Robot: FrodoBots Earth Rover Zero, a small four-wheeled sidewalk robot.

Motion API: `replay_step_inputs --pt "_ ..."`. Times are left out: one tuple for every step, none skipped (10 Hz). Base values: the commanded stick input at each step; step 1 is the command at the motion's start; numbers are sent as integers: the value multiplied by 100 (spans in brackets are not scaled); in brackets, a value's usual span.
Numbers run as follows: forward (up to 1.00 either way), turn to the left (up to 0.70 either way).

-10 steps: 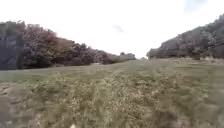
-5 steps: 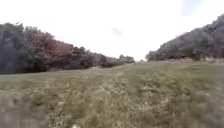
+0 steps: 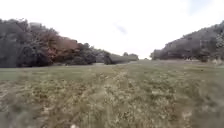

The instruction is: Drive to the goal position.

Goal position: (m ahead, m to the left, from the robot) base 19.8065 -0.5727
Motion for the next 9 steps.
replay_step_inputs --pt "100 -40" --pt "100 -40" --pt "100 -19" --pt "100 -6" --pt "100 0" --pt "100 0" --pt "100 0" --pt "100 0" --pt "100 0"
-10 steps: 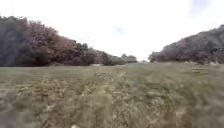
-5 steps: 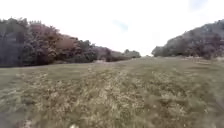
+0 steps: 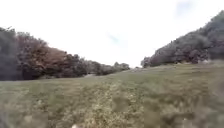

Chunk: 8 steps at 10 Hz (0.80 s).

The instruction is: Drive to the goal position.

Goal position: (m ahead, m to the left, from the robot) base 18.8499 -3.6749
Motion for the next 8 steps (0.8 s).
replay_step_inputs --pt "100 0" --pt "100 0" --pt "100 0" --pt "100 0" --pt "100 0" --pt "100 0" --pt "100 0" --pt "100 0"
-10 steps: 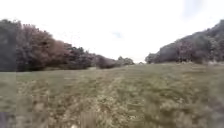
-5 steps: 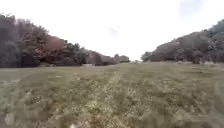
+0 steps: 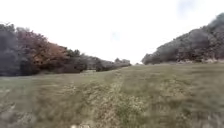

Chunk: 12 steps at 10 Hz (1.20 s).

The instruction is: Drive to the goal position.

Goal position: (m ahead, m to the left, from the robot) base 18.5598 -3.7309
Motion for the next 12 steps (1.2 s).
replay_step_inputs --pt "100 0" --pt "100 0" --pt "100 0" --pt "100 0" --pt "100 0" --pt "100 -22" --pt "100 -29" --pt "100 -40" --pt "100 -40" --pt "100 -40" --pt "100 -40" --pt "100 -40"
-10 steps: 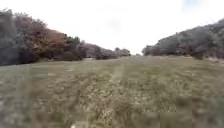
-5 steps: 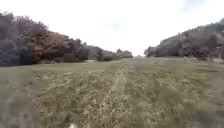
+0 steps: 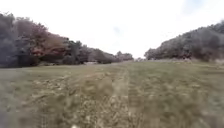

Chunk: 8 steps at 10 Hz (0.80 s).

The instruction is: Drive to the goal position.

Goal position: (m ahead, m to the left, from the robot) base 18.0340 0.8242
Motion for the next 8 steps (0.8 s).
replay_step_inputs --pt "100 -3" --pt "100 -1" --pt "100 0" --pt "100 0" --pt "100 0" --pt "100 0" --pt "100 0" --pt "100 0"
